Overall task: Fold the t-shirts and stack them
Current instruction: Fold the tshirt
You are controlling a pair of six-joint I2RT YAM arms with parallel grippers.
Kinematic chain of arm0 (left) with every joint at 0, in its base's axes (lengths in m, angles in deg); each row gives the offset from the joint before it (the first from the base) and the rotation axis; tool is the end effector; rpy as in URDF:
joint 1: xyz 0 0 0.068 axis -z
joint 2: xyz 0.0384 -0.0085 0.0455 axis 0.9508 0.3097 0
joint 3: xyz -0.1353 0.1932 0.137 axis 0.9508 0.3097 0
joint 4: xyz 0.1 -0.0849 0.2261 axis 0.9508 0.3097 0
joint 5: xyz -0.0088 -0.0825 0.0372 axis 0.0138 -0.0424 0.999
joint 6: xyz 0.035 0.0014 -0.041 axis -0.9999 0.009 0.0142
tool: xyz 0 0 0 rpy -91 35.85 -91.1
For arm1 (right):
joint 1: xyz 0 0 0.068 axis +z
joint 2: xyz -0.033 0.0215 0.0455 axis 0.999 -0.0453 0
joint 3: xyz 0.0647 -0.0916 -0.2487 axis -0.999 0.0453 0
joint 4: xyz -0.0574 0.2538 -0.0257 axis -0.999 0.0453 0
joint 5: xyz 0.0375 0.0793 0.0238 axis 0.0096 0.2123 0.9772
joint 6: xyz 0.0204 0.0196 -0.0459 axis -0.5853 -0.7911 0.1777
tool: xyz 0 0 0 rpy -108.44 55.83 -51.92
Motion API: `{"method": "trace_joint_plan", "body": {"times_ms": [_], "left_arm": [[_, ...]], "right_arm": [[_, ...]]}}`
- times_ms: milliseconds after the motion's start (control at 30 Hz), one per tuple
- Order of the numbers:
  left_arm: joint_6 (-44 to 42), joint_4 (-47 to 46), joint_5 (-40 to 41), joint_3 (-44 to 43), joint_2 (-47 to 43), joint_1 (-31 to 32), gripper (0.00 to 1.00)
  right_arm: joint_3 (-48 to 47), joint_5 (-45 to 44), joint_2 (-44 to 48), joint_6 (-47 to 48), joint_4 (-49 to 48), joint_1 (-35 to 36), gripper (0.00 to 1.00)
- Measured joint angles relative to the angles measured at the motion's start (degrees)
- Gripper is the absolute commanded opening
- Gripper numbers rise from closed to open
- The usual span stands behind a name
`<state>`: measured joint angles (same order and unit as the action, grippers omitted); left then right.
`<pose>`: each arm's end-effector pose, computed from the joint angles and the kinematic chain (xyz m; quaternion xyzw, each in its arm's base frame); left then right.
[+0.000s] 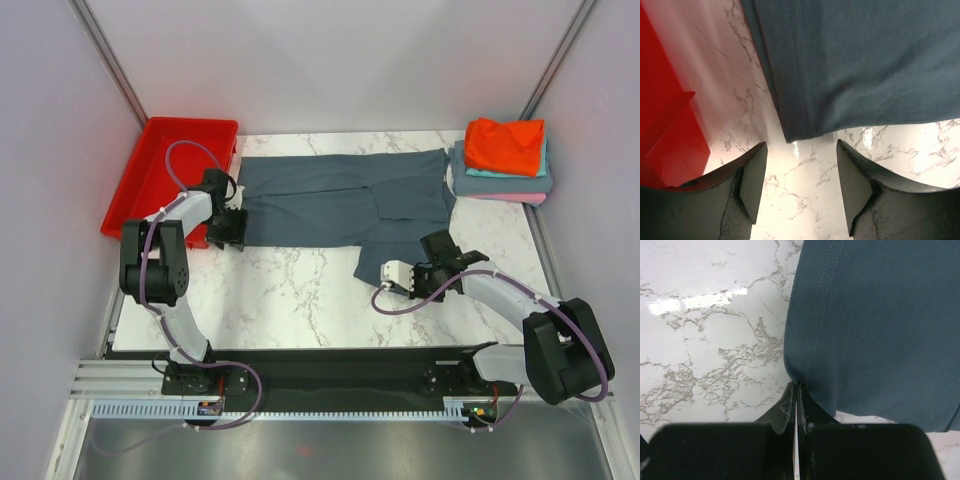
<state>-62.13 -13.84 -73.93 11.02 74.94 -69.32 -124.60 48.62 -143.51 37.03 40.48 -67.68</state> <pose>0.3556 -0.0180 0.1658 0.0738 0.9881 -0.0183 0.1338 0.1911 0.0787 0.1576 -0.6625 0.7203 0.0642 0.1954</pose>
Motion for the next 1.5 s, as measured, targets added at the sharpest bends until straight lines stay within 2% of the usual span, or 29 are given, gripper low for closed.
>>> {"method": "trace_joint_plan", "body": {"times_ms": [233,300,333,367,433,500,533,800,833,867,900,967,1233,1333,1433,1500], "left_arm": [[0.0,0.0,-0.7,-0.4,0.2,-0.8,0.51],[0.0,0.0,-0.8,-0.4,0.4,-1.0,0.38],[0.0,0.0,-0.9,-0.4,0.5,-1.0,0.36],[-0.1,-0.1,-1.0,-0.4,0.7,-1.0,0.27],[-0.3,-0.2,-0.9,-0.5,1.1,-1.1,0.25],[-0.2,-0.2,-1.1,-0.5,1.1,-1.2,0.04],[-0.2,-0.2,-1.1,-0.5,1.1,-1.2,0.02],[-0.4,-0.3,-1.1,-0.1,0.7,-0.4,0.02],[-0.4,-0.2,-1.1,0.2,0.5,-0.1,0.09],[-0.5,-0.2,-1.1,0.3,0.3,0.2,0.42],[-0.7,-0.1,-1.1,0.4,0.1,0.5,0.55],[-1.0,-0.1,-1.1,0.5,-0.2,1.1,0.63],[-0.9,0.0,-0.7,0.2,-0.6,1.7,0.61],[-0.9,0.0,-0.6,-0.4,-0.5,1.7,0.55],[-0.9,0.0,-0.6,-1.1,-0.3,1.7,0.41],[-1.0,-0.1,-0.6,-1.7,0.1,1.7,0.36]], "right_arm": [[0.5,-0.2,0.3,-0.7,-0.7,0.0,0.00],[0.5,-0.2,0.3,-0.9,-0.8,0.0,0.00],[0.5,-0.2,0.3,-1.1,-0.9,0.0,0.00],[0.5,-0.2,0.3,-1.3,-0.9,0.0,0.00],[0.5,-0.2,0.3,-1.4,-1.0,0.0,0.00],[0.6,-0.3,0.3,-1.5,-1.1,0.0,0.00],[0.6,-0.3,0.3,-1.6,-1.1,0.0,0.00],[1.2,-0.2,1.0,-1.8,-1.8,0.0,0.00],[1.2,-0.2,1.0,-1.8,-1.8,0.0,0.00],[1.2,-0.2,1.0,-1.8,-1.9,0.0,0.00],[1.2,-0.2,1.0,-1.8,-1.9,0.0,0.00],[1.2,-0.2,1.0,-1.8,-1.9,0.0,0.00],[1.2,-0.2,0.9,-1.9,-2.1,0.0,0.00],[1.2,-0.2,0.7,-1.9,-2.6,0.0,0.00],[1.2,-0.2,0.6,-2.0,-2.9,0.0,0.00],[1.2,-0.2,0.5,-2.2,-3.2,0.0,0.00]]}}
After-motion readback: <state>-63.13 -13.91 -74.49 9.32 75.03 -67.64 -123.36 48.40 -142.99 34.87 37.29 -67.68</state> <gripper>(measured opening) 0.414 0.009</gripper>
